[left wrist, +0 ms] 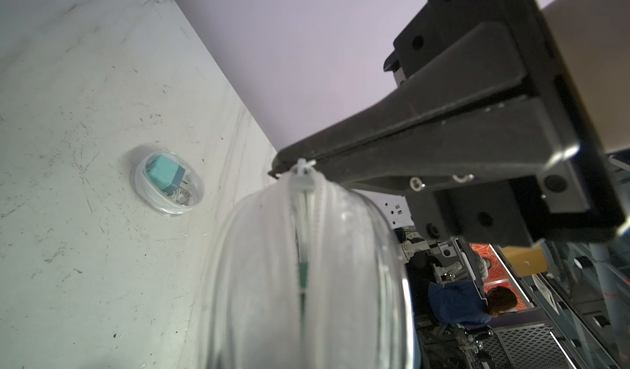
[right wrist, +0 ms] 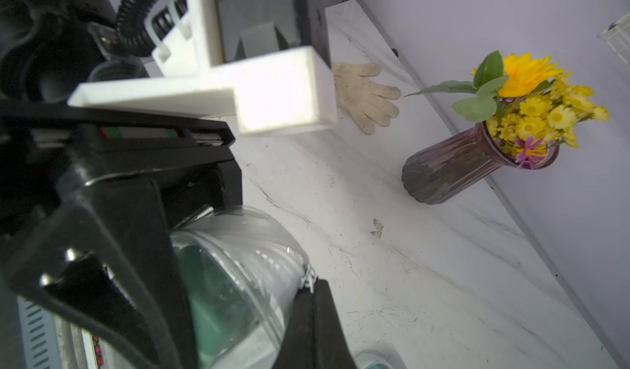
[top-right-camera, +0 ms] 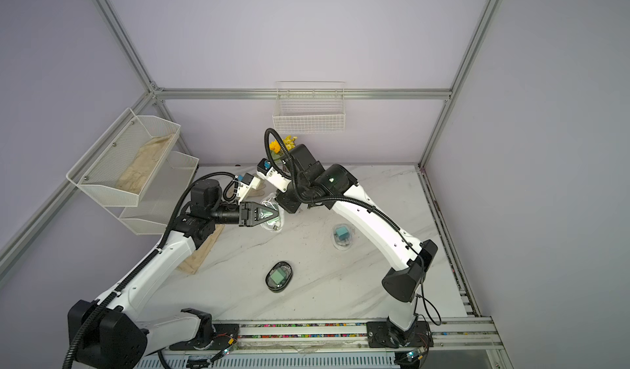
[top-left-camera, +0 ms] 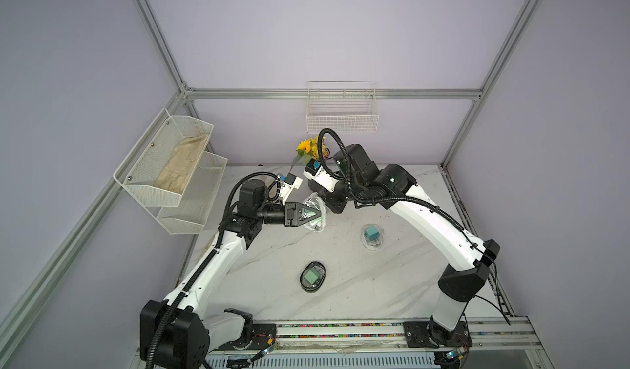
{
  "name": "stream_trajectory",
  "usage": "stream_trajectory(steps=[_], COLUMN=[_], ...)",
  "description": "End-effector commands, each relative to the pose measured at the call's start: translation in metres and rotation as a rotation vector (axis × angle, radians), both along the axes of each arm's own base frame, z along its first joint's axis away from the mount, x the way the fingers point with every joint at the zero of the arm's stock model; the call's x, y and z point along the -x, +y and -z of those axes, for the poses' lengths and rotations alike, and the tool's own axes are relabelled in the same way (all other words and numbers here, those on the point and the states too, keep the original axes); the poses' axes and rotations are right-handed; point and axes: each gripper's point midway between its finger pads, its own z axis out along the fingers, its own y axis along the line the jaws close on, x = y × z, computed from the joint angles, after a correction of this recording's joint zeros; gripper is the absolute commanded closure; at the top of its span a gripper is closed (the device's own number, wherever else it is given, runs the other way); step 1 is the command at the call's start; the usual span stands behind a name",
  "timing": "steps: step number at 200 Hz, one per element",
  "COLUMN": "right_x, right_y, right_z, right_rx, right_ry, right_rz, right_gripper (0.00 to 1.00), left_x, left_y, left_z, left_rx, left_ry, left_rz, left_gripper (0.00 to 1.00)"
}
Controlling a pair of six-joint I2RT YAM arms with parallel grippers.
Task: Pack away charging kits
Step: Zip the zipper on the storage bag, then adjust the storage bag.
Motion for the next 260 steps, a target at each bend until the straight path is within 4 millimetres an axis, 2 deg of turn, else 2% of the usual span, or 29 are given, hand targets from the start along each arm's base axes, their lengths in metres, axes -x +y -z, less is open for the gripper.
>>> stream_trajectory(steps=[1,15,20,27,31,46,57,61,63,73,76,101,121,134,154,171,194,222,239,247,256,260], right_x=[-0.007,0.004,0.007,0.008,0.010,0.018,0.031,0.038,0.040,0.049,0.056,0.064,0.079,0.081,0.082,0.090,0.099,0.106,0.108,0.106,0.103,0.101], right_y=[0.015,-0.003,-0.012,-0.027,-0.037,-0.070,-0.082,-0.081,-0.081,-0.073,-0.074,-0.068,-0.063,-0.062,-0.062,-0.059,-0.059,-0.061,-0.062,-0.061,-0.062,-0.063], right_z=[-0.047,-0.032,-0.031,-0.031,-0.031,-0.040,-0.046,-0.048,-0.049,-0.039,-0.044,-0.021,-0.023,-0.021,-0.006,0.003,0.011,0.017,0.017,0.010,0.002,-0.002], right_rx=[-0.182,-0.168,-0.172,-0.186,-0.204,-0.319,-0.427,-0.463,-0.479,-0.530,-0.553,-0.577,-0.623,-0.645,-0.630,-0.635,-0.642,-0.643,-0.646,-0.666,-0.692,-0.708], right_ry=[-0.092,-0.020,-0.016,0.008,0.036,0.143,0.234,0.265,0.278,0.357,0.360,0.428,0.472,0.489,0.528,0.581,0.637,0.673,0.680,0.653,0.636,0.627], right_rz=[-0.019,0.035,0.064,0.114,0.132,0.146,0.079,0.052,0.039,-0.010,-0.025,-0.070,-0.163,-0.165,-0.161,-0.207,-0.244,-0.248,-0.246,-0.260,-0.253,-0.250], right_gripper=[1.00,1.00,0.99,0.70,0.60,0.36,0.28,0.15,0.12,0.11,0.11,0.09,0.08,0.08,0.12,0.25,0.53,1.00,1.00,1.00,1.00,1.00], left_x=[0.043,0.043,0.042,0.042,0.042,0.047,0.049,0.049,0.049,0.050,0.051,0.055,0.056,0.060,0.065,0.066,0.067,0.069,0.069,0.069,0.067,0.066], left_y=[-0.010,-0.012,-0.012,-0.014,-0.015,-0.022,-0.028,-0.031,-0.031,-0.037,-0.039,-0.051,-0.055,-0.058,-0.062,-0.064,-0.063,-0.062,-0.062,-0.061,-0.059,-0.059], left_z=[-0.003,-0.010,-0.013,-0.016,-0.019,-0.026,-0.029,-0.030,-0.030,-0.032,-0.033,-0.035,-0.033,-0.033,-0.033,-0.032,-0.032,-0.037,-0.039,-0.039,-0.040,-0.040], left_rx=[0.003,0.010,0.011,0.012,0.014,0.014,0.012,0.007,0.004,-0.006,-0.008,-0.032,-0.049,-0.053,-0.059,-0.067,-0.070,-0.063,-0.062,-0.068,-0.073,-0.072], left_ry=[0.035,0.019,0.010,0.002,-0.009,-0.041,-0.051,-0.056,-0.057,-0.064,-0.066,-0.077,-0.071,-0.075,-0.085,-0.082,-0.092,-0.116,-0.123,-0.127,-0.129,-0.126], left_rz=[0.152,0.165,0.167,0.174,0.180,0.219,0.246,0.251,0.254,0.270,0.275,0.301,0.300,0.307,0.318,0.321,0.321,0.325,0.327,0.323,0.311,0.306], left_gripper=[1.00,1.00,1.00,1.00,1.00,1.00,1.00,1.00,1.00,1.00,1.00,1.00,1.00,1.00,1.00,1.00,1.00,1.00,1.00,1.00,0.85,0.74])
